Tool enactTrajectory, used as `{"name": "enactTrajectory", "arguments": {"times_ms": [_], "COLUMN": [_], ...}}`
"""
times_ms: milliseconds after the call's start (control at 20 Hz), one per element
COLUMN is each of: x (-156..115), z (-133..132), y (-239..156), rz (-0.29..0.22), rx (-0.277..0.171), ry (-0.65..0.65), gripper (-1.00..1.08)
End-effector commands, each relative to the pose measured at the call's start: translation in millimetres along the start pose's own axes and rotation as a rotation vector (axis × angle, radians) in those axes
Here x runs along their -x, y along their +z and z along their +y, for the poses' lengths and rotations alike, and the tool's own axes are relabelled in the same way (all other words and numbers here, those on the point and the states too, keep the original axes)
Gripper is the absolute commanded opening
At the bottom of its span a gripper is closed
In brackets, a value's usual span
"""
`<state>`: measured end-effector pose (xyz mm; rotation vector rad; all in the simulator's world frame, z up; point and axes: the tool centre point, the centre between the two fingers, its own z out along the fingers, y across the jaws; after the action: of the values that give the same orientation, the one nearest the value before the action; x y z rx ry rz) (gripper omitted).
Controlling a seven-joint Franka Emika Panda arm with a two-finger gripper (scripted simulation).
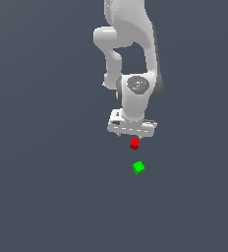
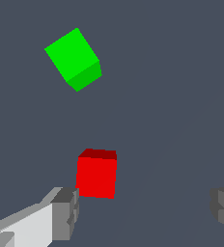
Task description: Stack the red cube on top of the green cube.
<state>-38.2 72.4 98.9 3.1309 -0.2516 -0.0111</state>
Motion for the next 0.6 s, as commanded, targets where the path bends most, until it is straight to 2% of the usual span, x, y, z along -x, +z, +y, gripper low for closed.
{"name": "enactTrajectory", "arguments": {"times_ms": [0, 550], "x": [4.2, 9.8], "z": [-11.4, -35.9], "y": [9.4, 28.9], "rz": [0.003, 0.007], "rx": [-0.001, -0.001], "ry": [0.027, 0.08], "gripper": [1.0, 1.0]}}
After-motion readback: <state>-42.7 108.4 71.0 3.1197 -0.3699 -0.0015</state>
